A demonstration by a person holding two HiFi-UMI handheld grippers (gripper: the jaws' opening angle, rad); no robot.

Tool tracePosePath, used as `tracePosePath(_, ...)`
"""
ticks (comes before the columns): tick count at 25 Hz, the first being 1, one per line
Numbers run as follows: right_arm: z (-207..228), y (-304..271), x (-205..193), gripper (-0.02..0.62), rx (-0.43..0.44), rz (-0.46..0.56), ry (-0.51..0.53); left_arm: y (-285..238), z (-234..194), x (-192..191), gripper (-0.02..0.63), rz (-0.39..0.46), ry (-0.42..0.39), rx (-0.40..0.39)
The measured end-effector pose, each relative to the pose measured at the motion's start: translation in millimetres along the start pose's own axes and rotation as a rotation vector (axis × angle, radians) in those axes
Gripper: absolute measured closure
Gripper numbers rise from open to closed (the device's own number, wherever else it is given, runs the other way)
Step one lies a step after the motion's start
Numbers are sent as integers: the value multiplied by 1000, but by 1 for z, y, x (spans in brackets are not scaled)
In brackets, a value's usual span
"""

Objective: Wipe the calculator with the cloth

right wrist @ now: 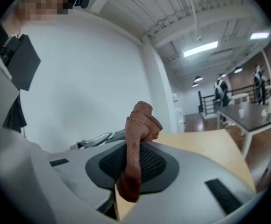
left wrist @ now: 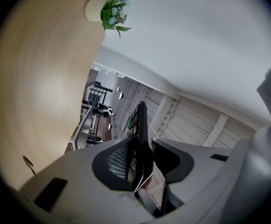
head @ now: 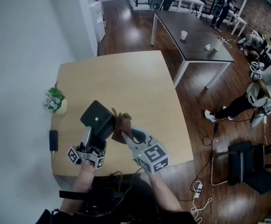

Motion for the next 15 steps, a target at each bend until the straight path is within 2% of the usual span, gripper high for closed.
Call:
tracePosePath(1,10,2,14,529,-54,36,28,1,0,0,489,1,3,0)
tracePosePath(3,18,-3,31,529,-98,58,84,4,1,-2,489,-2,11,-5)
tracePosePath(5,11,-19,29,529,-88,14,145,5,0,-4,489,-9,21,-13)
tracePosePath(9,-19,-49,-5,529,-71,-100,243,8,0,-1,489,-12,30,-17)
tracePosePath(12,-50,-61,-28,529,-18,-145,269,13,-2,11,489,9,35,-14)
tracePosePath(15,-84,-70,-62,529,101,-241,258,15,-4,18,489,26,46,-11)
Point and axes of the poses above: the fingertips, and each gripper's own axes: y backward along the fingers, z to its right, x out of its top, the point moved 5 cm from there along y, backward along the fingers, and after that the axes turned 14 degrees about -y, right-handed, at the moved point
